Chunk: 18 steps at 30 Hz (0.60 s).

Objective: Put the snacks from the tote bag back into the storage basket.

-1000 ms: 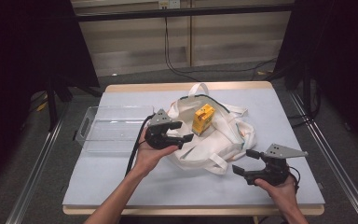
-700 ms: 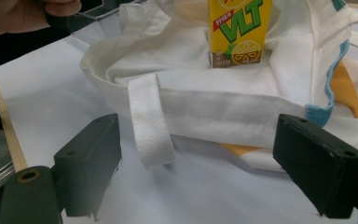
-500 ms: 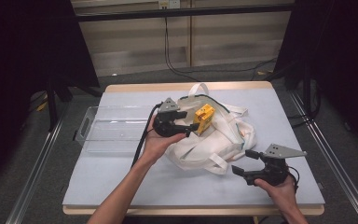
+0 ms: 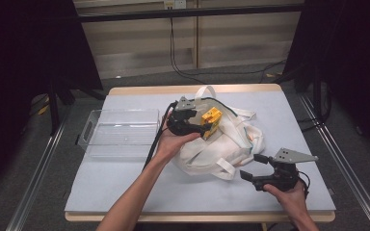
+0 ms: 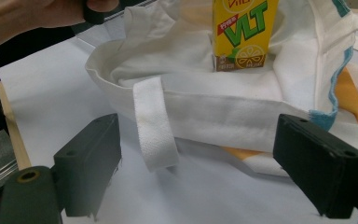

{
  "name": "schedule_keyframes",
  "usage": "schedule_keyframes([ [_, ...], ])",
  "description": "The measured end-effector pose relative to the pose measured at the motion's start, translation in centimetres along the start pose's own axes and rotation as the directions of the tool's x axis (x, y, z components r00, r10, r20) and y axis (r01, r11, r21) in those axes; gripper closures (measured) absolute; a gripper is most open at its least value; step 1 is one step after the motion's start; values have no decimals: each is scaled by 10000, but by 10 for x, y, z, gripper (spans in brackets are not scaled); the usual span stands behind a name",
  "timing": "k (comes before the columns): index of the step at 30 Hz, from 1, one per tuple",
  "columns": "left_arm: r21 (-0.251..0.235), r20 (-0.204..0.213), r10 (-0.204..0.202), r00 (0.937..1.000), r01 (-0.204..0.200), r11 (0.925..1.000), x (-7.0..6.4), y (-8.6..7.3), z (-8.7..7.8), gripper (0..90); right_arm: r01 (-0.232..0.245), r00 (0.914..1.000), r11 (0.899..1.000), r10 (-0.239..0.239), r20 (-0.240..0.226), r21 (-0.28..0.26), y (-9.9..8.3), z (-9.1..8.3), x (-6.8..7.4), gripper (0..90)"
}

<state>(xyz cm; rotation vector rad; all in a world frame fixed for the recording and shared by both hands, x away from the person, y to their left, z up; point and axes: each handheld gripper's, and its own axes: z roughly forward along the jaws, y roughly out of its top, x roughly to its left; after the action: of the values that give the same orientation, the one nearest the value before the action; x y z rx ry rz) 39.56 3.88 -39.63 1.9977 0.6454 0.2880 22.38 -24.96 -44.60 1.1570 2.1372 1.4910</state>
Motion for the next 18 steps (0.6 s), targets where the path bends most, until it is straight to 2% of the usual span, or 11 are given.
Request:
schedule_keyframes([
  [7, 133, -78, -46, 10000, 47, 9999, -4, -1, 13, 227, -48, 10000, 10000, 48, -41, -43, 0, -1, -1, 148],
  [12, 320, -313, -76, 9995, 86, 9995, -4, -1, 22, 228, -20, 10000, 10000, 20, -36, 10, -1, 0, -1, 148],
  [15, 515, -619, 83, 9980, -51, 9987, -8, 2, 26, 234, -66, 10000, 10000, 66, -39, 54, -1, 1, -1, 147],
  [18, 635, -624, 177, 9979, -137, 9979, -9, 4, 31, 242, 18, 9999, 9999, -17, -117, 111, -1, 2, -2, 148],
])
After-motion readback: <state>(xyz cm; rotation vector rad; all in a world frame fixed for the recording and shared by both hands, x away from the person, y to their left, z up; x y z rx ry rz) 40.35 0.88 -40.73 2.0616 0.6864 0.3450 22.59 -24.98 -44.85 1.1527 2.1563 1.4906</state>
